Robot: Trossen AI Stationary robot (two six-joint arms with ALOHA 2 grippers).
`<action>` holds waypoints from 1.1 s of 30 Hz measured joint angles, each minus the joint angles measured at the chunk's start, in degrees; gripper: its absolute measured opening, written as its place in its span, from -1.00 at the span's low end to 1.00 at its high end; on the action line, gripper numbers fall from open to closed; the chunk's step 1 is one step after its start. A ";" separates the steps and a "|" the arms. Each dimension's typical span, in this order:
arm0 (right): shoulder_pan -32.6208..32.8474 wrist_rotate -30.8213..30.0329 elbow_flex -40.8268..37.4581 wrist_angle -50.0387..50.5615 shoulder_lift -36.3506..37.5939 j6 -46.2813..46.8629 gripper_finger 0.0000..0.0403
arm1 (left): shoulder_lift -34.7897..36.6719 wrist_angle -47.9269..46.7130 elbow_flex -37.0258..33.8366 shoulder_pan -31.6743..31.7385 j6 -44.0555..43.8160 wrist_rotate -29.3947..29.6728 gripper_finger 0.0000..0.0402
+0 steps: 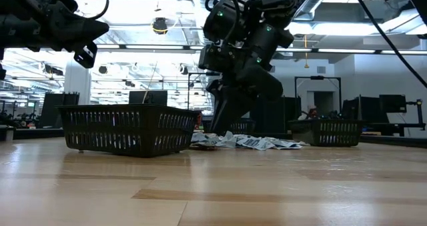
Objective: Pick & Place First Aid Supplies
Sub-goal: Put the white towelette pack into the bottom black bin
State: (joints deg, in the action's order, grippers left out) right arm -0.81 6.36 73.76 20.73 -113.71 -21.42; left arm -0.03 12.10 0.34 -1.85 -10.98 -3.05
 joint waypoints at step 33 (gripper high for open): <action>1.74 -4.68 -0.01 1.03 1.79 6.31 -0.99 | 0.00 0.32 0.00 0.02 0.02 0.00 -0.96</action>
State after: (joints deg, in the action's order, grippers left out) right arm 0.93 1.68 73.75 21.76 -111.92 -15.11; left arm -0.03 12.42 0.34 -1.83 -10.96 -3.05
